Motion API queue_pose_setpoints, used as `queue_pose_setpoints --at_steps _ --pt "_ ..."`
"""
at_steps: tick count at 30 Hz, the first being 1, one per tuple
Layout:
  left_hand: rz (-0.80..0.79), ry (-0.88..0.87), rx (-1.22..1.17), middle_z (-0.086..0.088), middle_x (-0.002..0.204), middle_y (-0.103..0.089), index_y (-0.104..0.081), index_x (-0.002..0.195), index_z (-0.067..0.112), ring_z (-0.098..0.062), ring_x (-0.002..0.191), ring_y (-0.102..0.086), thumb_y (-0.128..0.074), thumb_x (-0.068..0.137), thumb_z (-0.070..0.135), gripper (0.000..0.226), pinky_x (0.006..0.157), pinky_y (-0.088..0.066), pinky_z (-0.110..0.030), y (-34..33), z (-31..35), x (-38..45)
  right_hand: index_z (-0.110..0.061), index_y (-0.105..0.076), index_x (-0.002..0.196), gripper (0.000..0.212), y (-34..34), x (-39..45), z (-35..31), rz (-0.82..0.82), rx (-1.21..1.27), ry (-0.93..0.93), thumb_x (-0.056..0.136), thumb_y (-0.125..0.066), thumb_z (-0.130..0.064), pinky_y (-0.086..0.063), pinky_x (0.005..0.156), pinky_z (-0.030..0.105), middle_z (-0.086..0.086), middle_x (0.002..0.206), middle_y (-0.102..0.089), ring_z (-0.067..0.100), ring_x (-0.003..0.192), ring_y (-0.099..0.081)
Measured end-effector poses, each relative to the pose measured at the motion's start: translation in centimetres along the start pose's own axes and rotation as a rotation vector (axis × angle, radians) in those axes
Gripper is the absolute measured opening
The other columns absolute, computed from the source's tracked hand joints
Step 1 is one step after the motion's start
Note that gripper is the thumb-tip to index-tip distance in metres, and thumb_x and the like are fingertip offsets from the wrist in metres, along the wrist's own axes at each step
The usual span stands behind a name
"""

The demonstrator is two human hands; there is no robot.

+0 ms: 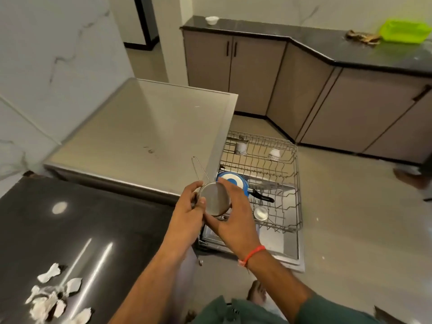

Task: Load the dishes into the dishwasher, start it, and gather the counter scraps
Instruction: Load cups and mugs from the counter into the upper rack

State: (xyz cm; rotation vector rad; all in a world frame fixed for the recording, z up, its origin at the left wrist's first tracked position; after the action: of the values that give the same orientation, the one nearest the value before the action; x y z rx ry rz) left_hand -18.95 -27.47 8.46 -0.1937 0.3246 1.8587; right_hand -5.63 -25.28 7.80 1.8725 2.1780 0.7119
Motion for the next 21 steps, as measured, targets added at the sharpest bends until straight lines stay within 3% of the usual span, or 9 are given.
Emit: queue_pose_setpoints --at_steps 4,7,9,12,14,18,21 --pt "-0.054 0.028 0.014 0.001 0.128 -0.064 -0.054 0.134 0.036 -0.016 0.115 -0.065 -0.049 0.105 0.012 0.038 0.095 -0.058 -0.036 -3.8 0.8 0.9 -0.036 -0.040 0.147 0.087 2.5 0.9 2.4 0.013 -0.016 -0.066 0.073 -0.085 -0.044 -0.041 0.106 0.025 -0.014 0.141 -0.045 0.006 0.130 -0.041" --pt "-0.076 0.039 0.024 -0.002 0.122 -0.067 -0.054 0.136 0.028 -0.012 0.105 -0.068 -0.047 0.105 0.007 0.038 0.076 -0.057 -0.021 -7.2 1.3 1.6 -0.034 -0.041 0.148 0.086 4.7 2.3 4.5 0.041 -0.041 -0.110 0.073 -0.083 -0.042 -0.040 0.109 0.030 -0.011 0.140 -0.047 0.010 0.129 -0.041" --pt "-0.092 0.060 0.051 -0.001 0.120 -0.068 -0.052 0.136 0.031 -0.013 0.101 -0.070 -0.048 0.105 0.009 0.038 0.071 -0.058 -0.022 -9.5 1.8 2.1 -0.034 -0.040 0.149 0.085 6.4 3.4 5.9 0.037 -0.031 -0.134 0.075 -0.081 -0.041 -0.040 0.108 0.031 -0.009 0.139 -0.048 0.011 0.128 -0.041" --pt "-0.115 0.105 0.080 -0.004 0.121 -0.068 -0.051 0.135 0.037 -0.017 0.103 -0.070 -0.050 0.105 0.014 0.038 0.088 -0.060 -0.040 -12.2 2.2 2.9 -0.035 -0.040 0.149 0.084 8.7 4.6 7.8 0.012 -0.029 -0.138 0.076 -0.080 -0.044 -0.037 0.101 0.020 -0.011 0.138 -0.048 0.006 0.126 -0.041" --pt "-0.130 0.099 0.114 -0.003 0.121 -0.068 -0.051 0.132 0.042 -0.018 0.106 -0.070 -0.053 0.104 0.018 0.038 0.096 -0.057 -0.045 -14.0 2.7 3.3 -0.035 -0.040 0.148 0.084 10.4 5.5 8.8 0.003 -0.019 -0.137 0.075 -0.081 -0.045 -0.032 0.097 0.012 -0.015 0.134 -0.047 0.002 0.123 -0.041" --pt "-0.145 0.090 0.189 0.000 0.120 -0.065 -0.050 0.126 0.051 -0.016 0.110 -0.065 -0.056 0.102 0.022 0.039 0.100 -0.052 -0.041 -16.8 3.2 4.4 -0.028 -0.041 0.149 0.087 12.6 7.1 11.1 -0.020 -0.005 -0.161 0.074 -0.083 -0.040 -0.034 0.099 0.011 -0.010 0.136 -0.050 0.003 0.124 -0.045" --pt "-0.171 0.108 0.222 0.005 0.120 -0.063 -0.049 0.131 0.048 -0.008 0.110 -0.063 -0.057 0.101 0.020 0.041 0.098 -0.050 -0.035 -17.8 3.5 5.3 -0.026 -0.039 0.151 0.091 13.3 8.2 12.4 -0.043 0.002 -0.196 0.074 -0.082 -0.044 -0.036 0.099 0.013 -0.010 0.139 -0.049 -0.001 0.122 -0.044"
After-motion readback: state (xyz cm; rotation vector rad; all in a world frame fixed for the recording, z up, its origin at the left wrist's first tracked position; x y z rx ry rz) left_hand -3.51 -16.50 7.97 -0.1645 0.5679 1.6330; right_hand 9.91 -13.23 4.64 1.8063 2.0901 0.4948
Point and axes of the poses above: each hand's wrist, its own x-axis towards the middle knuckle, its own y-axis out of the back of the hand, z = x × y, the point moved 2 cm from there along x, towards the middle knuckle
